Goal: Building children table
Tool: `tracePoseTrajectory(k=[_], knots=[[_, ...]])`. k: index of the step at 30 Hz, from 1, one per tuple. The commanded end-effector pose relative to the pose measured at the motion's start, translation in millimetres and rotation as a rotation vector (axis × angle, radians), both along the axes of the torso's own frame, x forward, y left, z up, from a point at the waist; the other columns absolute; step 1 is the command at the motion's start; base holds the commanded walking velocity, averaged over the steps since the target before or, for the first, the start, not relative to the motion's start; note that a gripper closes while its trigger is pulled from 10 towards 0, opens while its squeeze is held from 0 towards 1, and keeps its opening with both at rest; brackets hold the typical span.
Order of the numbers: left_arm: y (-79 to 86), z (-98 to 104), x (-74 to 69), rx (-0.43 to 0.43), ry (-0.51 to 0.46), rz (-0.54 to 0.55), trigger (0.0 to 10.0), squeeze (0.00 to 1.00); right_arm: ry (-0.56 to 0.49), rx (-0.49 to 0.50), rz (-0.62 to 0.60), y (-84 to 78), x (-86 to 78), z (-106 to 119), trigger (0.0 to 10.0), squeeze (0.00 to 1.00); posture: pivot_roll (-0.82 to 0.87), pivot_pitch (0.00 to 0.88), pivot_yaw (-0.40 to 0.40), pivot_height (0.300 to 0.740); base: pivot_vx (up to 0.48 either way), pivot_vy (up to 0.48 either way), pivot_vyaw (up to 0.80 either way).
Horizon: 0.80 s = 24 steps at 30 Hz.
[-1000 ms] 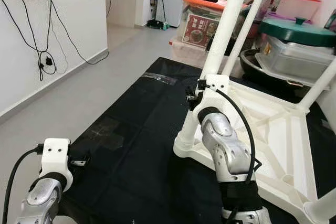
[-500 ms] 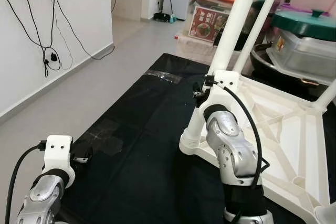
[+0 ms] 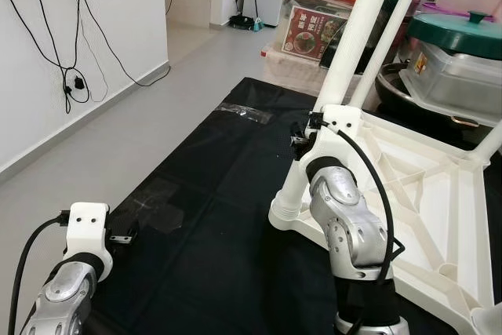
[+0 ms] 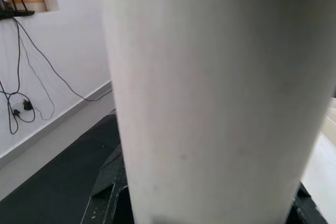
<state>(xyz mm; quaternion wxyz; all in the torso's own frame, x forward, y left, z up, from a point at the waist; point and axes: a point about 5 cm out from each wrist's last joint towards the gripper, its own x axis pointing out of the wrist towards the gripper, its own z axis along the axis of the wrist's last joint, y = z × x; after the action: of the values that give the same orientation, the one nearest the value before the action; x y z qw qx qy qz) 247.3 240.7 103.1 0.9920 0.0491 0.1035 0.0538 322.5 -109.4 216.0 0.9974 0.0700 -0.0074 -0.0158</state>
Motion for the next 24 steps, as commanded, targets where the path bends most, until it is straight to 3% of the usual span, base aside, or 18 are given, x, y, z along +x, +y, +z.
tracePoseTrajectory(k=[1,2,3,4,19,24], knots=[[-3.7,0,0.5,0.006,-0.004,-0.019,10.0,0.0,0.142,0.035,-0.094,-20.1,-1.5,-30,10.0,0.0,0.13,0.0,-0.093,0.74,0.0,0.0,0.0],[-3.0,1,0.6,0.007,-0.005,-0.02,10.0,0.0,0.131,0.039,-0.094,-20.2,-1.4,-28,10.0,0.5,0.12,0.0,-0.092,0.74,0.0,0.0,0.0],[-2.4,1,0.7,0.008,-0.006,-0.02,10.0,0.0,0.121,0.045,-0.095,-20.2,-1.3,-26,10.0,0.8,0.12,0.0,-0.092,0.74,0.0,0.0,0.0],[-1.7,1,0.8,0.008,-0.006,-0.02,10.0,0.0,0.114,0.047,-0.095,-20.2,-1.3,-25,10.0,1.0,0.12,0.0,-0.092,0.74,0.0,0.0,0.0],[0.5,2,3.7,0.014,-0.005,-0.033,10.0,0.0,-0.016,0.059,-0.07,-25.8,-3.0,9,10.0,1.0,0.1,0.0,-0.075,0.74,0.0,0.0,0.0],[1.4,0,4.7,0.017,0.002,-0.043,10.0,0.0,-0.102,-0.067,0.078,-35.1,6.6,25,10.0,1.0,0.09,0.0,-0.066,0.74,0.0,0.0,0.0]])
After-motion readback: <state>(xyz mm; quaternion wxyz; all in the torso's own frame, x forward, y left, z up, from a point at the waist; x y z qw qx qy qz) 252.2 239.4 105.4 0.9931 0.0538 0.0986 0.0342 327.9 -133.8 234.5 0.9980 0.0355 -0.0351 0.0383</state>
